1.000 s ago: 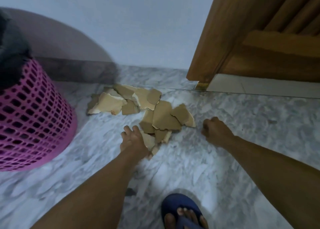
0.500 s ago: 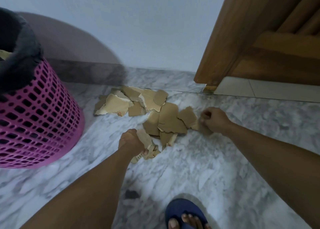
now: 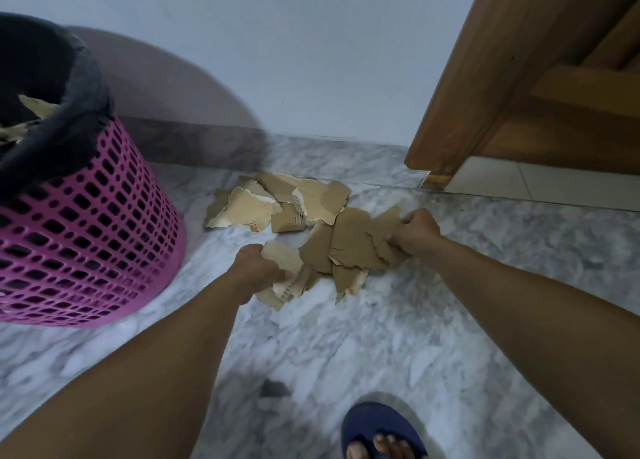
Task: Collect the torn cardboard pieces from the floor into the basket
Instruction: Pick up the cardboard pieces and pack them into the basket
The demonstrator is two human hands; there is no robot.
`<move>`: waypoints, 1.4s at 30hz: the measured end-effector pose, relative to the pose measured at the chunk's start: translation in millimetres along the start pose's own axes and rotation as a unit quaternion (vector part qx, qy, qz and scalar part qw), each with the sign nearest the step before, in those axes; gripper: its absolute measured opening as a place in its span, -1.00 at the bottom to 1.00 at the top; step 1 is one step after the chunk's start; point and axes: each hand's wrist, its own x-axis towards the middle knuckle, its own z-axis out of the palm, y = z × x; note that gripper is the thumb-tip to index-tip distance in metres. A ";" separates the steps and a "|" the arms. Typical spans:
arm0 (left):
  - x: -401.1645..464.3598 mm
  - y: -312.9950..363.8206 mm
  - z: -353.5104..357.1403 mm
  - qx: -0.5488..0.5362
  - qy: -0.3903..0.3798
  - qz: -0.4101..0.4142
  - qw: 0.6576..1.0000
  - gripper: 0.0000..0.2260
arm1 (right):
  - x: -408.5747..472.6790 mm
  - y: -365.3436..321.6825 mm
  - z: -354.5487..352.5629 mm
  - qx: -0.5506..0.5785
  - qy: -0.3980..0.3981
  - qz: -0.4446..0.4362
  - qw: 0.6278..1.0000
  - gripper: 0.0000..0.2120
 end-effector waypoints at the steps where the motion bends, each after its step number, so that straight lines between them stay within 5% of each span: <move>1: 2.1 2.1 -2.8 -0.029 -0.002 -0.004 1.000 -0.60 | 1.0 -3.0 -4.1 0.026 0.007 0.000 1.000 -0.67; 7: 14.5 20.7 0.8 -0.140 -0.009 -0.017 0.990 -0.60 | -4.8 -20.3 -6.6 0.159 -0.101 0.044 0.981 -0.65; 9: 15.4 26.6 11.8 -0.137 -0.012 -0.021 0.990 -0.59 | -13.3 -25.2 2.6 0.106 -0.108 0.053 0.987 -0.78; 15: 16.4 35.7 45.5 -0.151 -0.026 -0.012 0.988 -0.61 | -19.8 -26.2 24.4 0.104 -0.096 0.061 0.988 -0.71; 21: 20.0 35.3 49.0 -0.180 -0.035 -0.040 0.982 -0.55 | -12.6 -24.8 22.4 0.201 -0.104 0.092 0.970 -0.86; 27: 31.8 23.2 20.6 -0.176 0.026 -0.043 0.983 -0.53 | 0.2 -38.9 -0.8 0.208 -0.103 0.078 0.970 -0.79; 35: 46.9 26.7 -53.8 -0.034 0.017 -0.065 0.997 -0.63 | 16.6 -79.6 -6.5 0.139 -0.085 -0.013 0.987 -0.86; 39: 53.4 35.8 -78.0 0.148 0.098 -0.063 0.982 -0.63 | 19.9 -101.0 5.4 0.134 -0.109 -0.017 0.985 -0.75; 42: 66.2 40.1 -85.9 0.142 0.139 -0.054 0.979 -0.62 | 20.0 -110.2 20.9 0.134 -0.120 -0.037 0.983 -0.75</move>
